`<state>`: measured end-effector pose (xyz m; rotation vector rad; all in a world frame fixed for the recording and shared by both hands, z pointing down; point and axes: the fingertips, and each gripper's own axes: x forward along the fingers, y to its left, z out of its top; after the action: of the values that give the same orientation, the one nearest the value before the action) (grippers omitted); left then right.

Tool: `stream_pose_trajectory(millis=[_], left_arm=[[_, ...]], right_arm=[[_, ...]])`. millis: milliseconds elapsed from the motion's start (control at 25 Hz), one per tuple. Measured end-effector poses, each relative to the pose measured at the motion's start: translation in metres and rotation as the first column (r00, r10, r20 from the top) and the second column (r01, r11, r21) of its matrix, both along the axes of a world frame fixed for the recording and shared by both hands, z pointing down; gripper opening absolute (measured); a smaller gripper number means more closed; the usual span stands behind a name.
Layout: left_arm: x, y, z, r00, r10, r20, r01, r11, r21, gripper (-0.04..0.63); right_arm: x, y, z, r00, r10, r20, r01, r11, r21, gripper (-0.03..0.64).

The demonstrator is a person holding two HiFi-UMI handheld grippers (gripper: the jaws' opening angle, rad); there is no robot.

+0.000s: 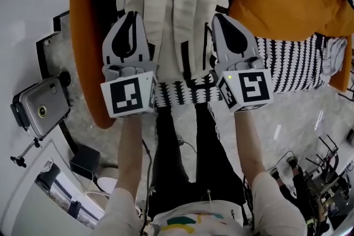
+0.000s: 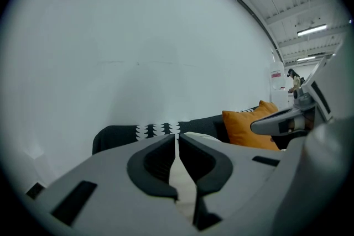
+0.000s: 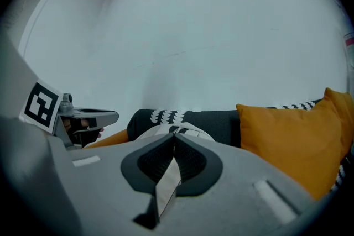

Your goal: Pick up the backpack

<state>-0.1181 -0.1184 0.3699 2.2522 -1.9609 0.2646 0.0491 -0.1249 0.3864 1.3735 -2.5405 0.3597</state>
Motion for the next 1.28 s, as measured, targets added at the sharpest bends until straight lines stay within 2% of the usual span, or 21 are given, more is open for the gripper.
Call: stream_pose_trajectory(millis=[160, 240, 320, 400, 440, 560, 680, 1000, 1280], left_arm=[[-0.003, -0.01, 0.004, 0.999, 0.022, -0.024, -0.023, 1.0, -0.02, 0.035], [-0.003, -0.019, 0.01, 0.999, 0.037, -0.039, -0.038, 0.998, -0.043, 0.134], [-0.006, -0.026, 0.017, 0.999, 0.038, -0.03, -0.039, 0.997, -0.059, 0.155], [-0.011, -0.032, 0.027, 0.999, 0.04, -0.024, -0.042, 0.996, -0.081, 0.195], [-0.013, -0.036, 0.034, 0.998, 0.045, -0.037, -0.049, 0.994, -0.102, 0.222], [-0.02, -0.047, 0.063, 0.993, 0.052, -0.104, -0.071, 0.979, -0.19, 0.286], [-0.03, -0.059, 0.092, 0.992, 0.017, -0.124, -0.05, 0.962, -0.268, 0.302], [-0.06, -0.076, 0.148, 0.993, -0.056, -0.101, 0.013, 0.921, -0.39, 0.304], [-0.061, -0.088, 0.167, 0.99, -0.046, -0.135, -0.021, 0.891, -0.453, 0.324]], right_arm=[[0.007, -0.016, 0.003, 0.998, 0.058, -0.001, -0.058, 0.998, -0.021, 0.006], [0.015, -0.027, 0.007, 0.995, 0.097, 0.002, -0.097, 0.995, -0.021, 0.006], [0.019, -0.037, 0.015, 0.994, 0.108, -0.007, -0.108, 0.994, -0.013, 0.009], [0.016, -0.045, 0.03, 0.996, 0.087, -0.029, -0.088, 0.995, -0.036, 0.141], [0.014, -0.05, 0.039, 0.996, 0.075, -0.038, -0.077, 0.995, -0.058, 0.156], [0.012, -0.066, 0.066, 0.996, 0.07, -0.051, -0.076, 0.988, -0.131, 0.283], [0.023, -0.083, 0.097, 0.993, 0.094, -0.072, -0.106, 0.975, -0.197, 0.333], [0.032, -0.104, 0.154, 0.982, 0.131, -0.133, -0.167, 0.933, -0.32, 0.336], [0.031, -0.112, 0.173, 0.981, 0.115, -0.156, -0.166, 0.916, -0.365, 0.335]])
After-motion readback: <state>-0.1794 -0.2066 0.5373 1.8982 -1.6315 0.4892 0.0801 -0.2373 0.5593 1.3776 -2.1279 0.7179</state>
